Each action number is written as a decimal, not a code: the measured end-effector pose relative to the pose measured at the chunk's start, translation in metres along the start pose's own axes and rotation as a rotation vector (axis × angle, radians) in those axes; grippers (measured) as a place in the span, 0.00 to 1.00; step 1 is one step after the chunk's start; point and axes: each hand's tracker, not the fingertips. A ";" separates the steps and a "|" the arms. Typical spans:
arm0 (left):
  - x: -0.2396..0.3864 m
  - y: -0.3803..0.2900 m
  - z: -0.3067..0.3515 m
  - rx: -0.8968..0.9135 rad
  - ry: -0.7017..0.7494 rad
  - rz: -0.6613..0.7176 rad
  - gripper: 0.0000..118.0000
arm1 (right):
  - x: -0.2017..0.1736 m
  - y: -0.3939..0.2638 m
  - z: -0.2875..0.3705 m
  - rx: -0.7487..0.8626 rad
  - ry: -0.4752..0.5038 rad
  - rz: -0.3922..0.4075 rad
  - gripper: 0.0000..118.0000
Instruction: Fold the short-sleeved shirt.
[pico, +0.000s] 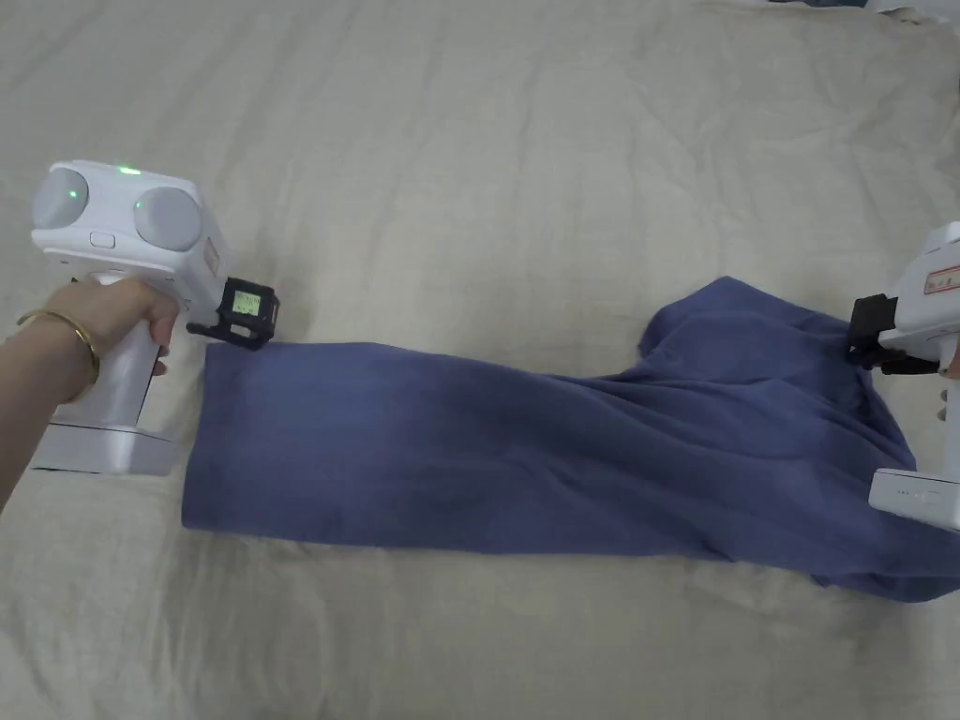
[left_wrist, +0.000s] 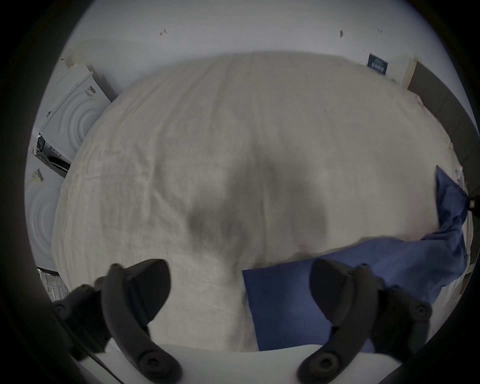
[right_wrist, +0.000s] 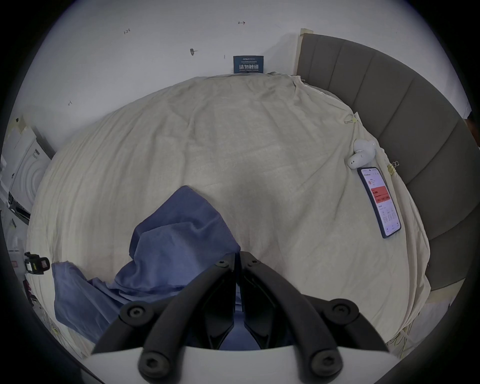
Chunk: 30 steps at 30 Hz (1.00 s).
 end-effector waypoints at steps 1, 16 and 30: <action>0.001 -0.001 -0.004 -0.004 -0.004 0.003 0.81 | -0.001 0.000 -0.002 -0.003 -0.004 0.000 0.01; 0.009 -0.014 0.033 0.100 -0.120 0.074 0.00 | -0.008 -0.001 0.016 0.012 -0.015 0.005 0.01; -0.067 -0.020 0.225 0.570 -0.119 0.353 0.00 | 0.029 0.002 0.226 0.405 0.065 -0.084 0.01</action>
